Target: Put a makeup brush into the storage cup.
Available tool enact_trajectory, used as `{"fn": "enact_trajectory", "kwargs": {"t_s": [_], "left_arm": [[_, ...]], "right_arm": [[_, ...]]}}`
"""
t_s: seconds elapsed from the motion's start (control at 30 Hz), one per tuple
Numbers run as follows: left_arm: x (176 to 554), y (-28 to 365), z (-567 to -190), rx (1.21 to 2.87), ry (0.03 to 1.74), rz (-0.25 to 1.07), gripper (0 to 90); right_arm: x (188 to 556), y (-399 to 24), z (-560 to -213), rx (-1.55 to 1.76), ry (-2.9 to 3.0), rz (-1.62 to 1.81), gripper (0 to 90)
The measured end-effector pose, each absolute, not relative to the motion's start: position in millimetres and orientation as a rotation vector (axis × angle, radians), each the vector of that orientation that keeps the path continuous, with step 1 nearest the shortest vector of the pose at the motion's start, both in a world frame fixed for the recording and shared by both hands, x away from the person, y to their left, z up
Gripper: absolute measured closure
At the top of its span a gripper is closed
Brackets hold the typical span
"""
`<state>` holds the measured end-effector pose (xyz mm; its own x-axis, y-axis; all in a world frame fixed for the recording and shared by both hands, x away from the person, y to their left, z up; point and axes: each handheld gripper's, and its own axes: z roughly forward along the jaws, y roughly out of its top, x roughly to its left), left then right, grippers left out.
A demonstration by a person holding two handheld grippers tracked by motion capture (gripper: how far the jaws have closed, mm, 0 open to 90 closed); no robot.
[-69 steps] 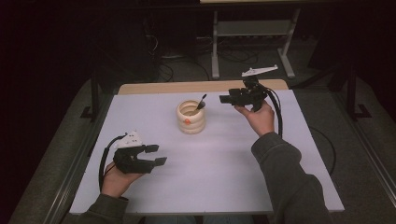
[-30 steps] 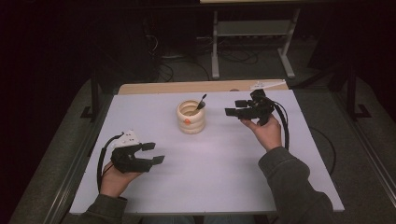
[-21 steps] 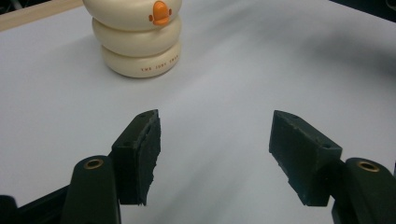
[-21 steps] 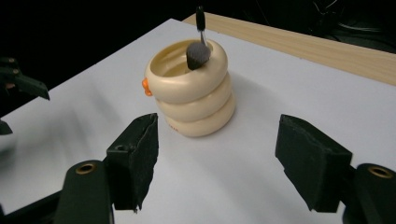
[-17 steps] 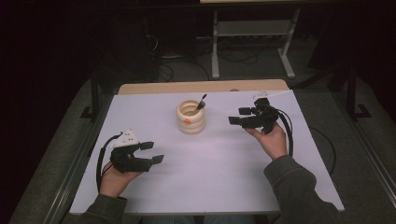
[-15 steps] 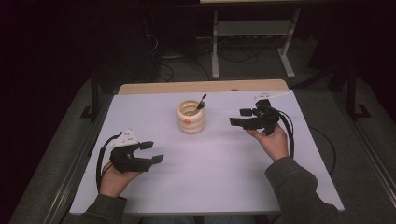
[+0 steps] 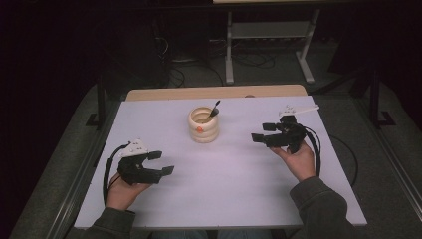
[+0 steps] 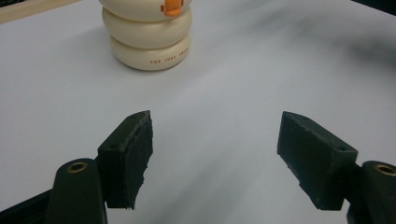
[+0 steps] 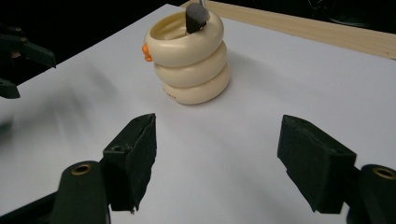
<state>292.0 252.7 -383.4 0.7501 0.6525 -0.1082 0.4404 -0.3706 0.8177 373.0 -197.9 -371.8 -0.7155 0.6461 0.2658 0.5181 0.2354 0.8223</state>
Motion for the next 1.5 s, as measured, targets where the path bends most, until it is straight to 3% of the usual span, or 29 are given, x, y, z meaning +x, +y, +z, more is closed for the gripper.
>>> {"fn": "enact_trajectory", "kwargs": {"t_s": [1.5], "left_arm": [[281, 253, -390, 2.01, 0.82, 0.332, 21.7]], "right_arm": [[324, -222, -405, 1.133, 2.335, 1.475, 25.2]]}}
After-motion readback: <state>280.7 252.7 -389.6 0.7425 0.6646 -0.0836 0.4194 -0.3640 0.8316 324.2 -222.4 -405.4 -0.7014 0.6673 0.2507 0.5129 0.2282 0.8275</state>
